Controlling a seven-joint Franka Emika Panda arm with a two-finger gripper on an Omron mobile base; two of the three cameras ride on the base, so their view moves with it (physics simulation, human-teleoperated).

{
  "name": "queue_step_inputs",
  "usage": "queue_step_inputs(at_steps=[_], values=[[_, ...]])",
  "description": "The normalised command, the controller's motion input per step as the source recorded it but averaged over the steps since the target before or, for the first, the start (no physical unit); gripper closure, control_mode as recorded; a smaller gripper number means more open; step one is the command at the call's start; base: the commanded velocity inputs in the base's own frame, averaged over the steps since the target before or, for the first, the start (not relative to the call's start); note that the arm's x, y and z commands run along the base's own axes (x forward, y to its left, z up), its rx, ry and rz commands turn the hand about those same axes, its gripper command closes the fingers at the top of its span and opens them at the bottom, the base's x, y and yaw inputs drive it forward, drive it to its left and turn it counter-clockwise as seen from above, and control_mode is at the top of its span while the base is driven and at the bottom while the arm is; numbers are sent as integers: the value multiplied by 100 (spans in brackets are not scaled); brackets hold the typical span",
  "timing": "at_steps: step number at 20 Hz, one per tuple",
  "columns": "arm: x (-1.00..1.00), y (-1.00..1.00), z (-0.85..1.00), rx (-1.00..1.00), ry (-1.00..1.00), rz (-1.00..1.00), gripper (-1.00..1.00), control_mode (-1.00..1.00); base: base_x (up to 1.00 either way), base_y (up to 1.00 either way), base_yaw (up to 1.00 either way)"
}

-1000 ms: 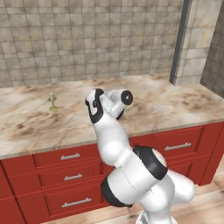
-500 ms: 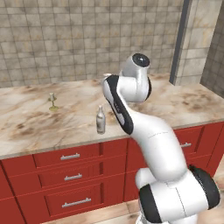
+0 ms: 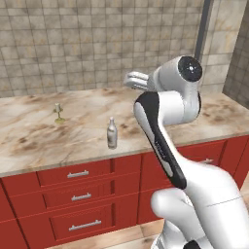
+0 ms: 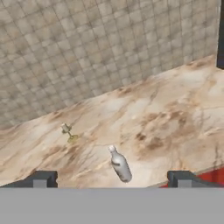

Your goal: Open the cabinet directly in front. Then move the liquor and the cup to the dining counter with the candle on it.

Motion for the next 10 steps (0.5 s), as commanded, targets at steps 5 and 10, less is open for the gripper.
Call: queue_step_inputs(at_steps=[5, 10], values=[[-91, -12, 10, -11, -74, 0, -100, -100, 0, 0, 0], [-38, -8, 0, -7, -42, -1, -100, -100, 0, 0, 0]])
